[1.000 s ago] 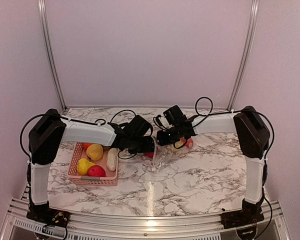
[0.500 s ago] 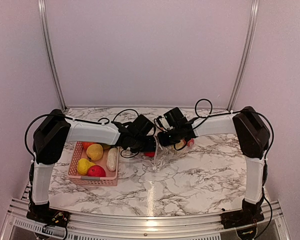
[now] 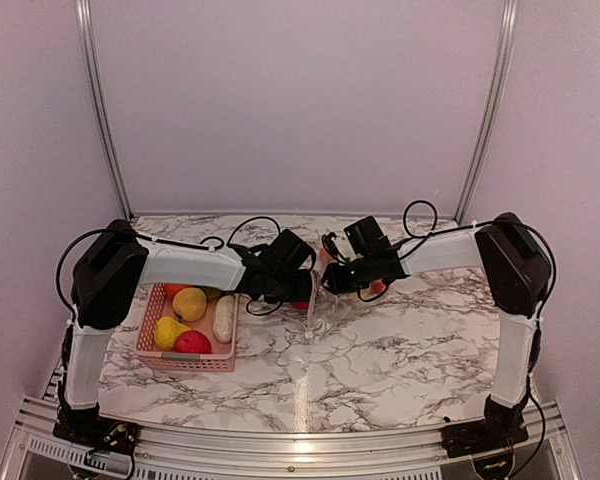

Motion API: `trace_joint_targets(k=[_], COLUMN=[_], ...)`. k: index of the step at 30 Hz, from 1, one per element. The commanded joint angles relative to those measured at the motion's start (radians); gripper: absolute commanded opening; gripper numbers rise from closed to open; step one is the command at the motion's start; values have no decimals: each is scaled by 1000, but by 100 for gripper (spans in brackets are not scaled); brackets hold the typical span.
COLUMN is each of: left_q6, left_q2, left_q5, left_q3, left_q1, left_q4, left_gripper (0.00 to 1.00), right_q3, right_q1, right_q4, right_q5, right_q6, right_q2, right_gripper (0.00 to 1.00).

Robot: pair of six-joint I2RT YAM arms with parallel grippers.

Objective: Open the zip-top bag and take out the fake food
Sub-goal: Pick up the fake fruit from the zipper food storage bag.

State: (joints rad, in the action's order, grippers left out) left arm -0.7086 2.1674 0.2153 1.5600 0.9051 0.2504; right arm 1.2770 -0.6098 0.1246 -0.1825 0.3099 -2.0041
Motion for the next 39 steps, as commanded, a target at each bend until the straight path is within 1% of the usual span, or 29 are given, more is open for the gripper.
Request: trace_joint_targets(k=[1, 5, 9, 15, 26, 39], left_q6=[24, 32, 46, 64, 41, 27], left_q2=[61, 58, 32, -55, -182, -330], left_q5=[24, 26, 30, 12, -86, -126], left_q3=[4, 6, 8, -14, -121, -242], left_q1=[-2, -1, 4, 13, 15, 17], left_q4=[64, 65, 68, 55, 14, -18], left_gripper=[68, 58, 52, 51, 51, 51], right_q3=[-35, -40, -38, -33, -27, 7], right_q1=[29, 37, 46, 50, 50, 53], right_q4=[4, -5, -5, 3, -2, -3], right_q5=[-65, -73, -69, -35, 1, 26], right_q6=[28, 35, 42, 41, 53, 60], right_q2=[15, 16, 17, 14, 3, -20], right_gripper=[25, 22, 21, 20, 19, 19])
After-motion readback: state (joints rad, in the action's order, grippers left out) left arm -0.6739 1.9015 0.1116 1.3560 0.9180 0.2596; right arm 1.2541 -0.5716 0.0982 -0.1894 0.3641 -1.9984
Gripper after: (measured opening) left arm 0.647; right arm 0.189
